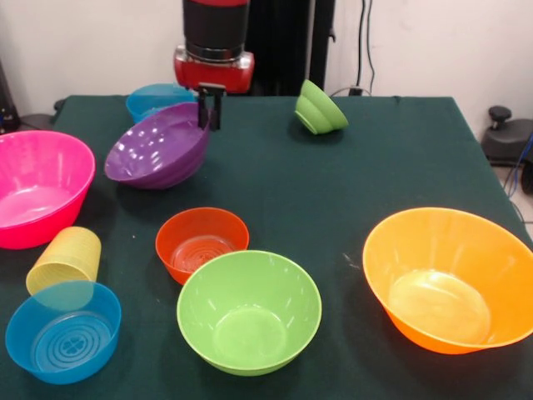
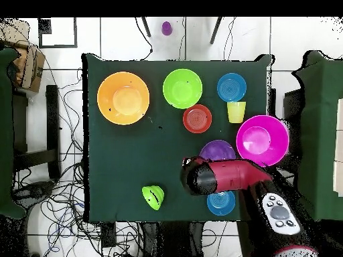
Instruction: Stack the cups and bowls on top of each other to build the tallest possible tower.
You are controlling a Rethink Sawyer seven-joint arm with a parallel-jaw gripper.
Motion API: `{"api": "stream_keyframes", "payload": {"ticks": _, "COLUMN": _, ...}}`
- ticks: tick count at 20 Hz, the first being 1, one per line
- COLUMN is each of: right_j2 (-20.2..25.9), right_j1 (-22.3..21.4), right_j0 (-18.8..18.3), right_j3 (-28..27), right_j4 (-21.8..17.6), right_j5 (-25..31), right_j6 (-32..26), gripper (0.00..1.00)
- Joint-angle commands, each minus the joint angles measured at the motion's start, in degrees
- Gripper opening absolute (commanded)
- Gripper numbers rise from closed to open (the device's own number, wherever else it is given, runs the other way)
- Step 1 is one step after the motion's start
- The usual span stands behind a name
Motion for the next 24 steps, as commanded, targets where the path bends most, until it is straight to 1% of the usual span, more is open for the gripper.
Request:
{"api": "stream_keyframes", "payload": {"ticks": 1, "right_j2": -3.0, "right_j1": 8.5, "right_j0": 4.2, "right_j3": -4.2, "right_j4": -4.4, "right_j5": -7.3, "right_j6": 6.3, "gripper": 0.0}}
{"api": "stream_keyframes", "payload": {"ticks": 7, "right_j2": -5.7, "right_j1": 13.0, "right_j0": 4.7, "right_j3": -6.6, "right_j4": -4.5, "right_j5": -12.5, "right_j6": 5.4, "gripper": 0.0}}
{"api": "stream_keyframes", "payload": {"ticks": 13, "right_j2": -7.2, "right_j1": 14.7, "right_j0": 5.4, "right_j3": -7.0, "right_j4": -3.4, "right_j5": -15.1, "right_j6": 4.6, "gripper": 0.0}}
{"api": "stream_keyframes", "payload": {"ticks": 20, "right_j2": -7.2, "right_j1": 14.9, "right_j0": 5.1, "right_j3": -7.4, "right_j4": -2.4, "right_j5": -14.7, "right_j6": 3.1, "gripper": 0.0}}
{"api": "stream_keyframes", "payload": {"ticks": 24, "right_j2": -6.6, "right_j1": 13.6, "right_j0": 4.8, "right_j3": -6.8, "right_j4": -1.9, "right_j5": -13.3, "right_j6": 2.5, "gripper": 0.0}}
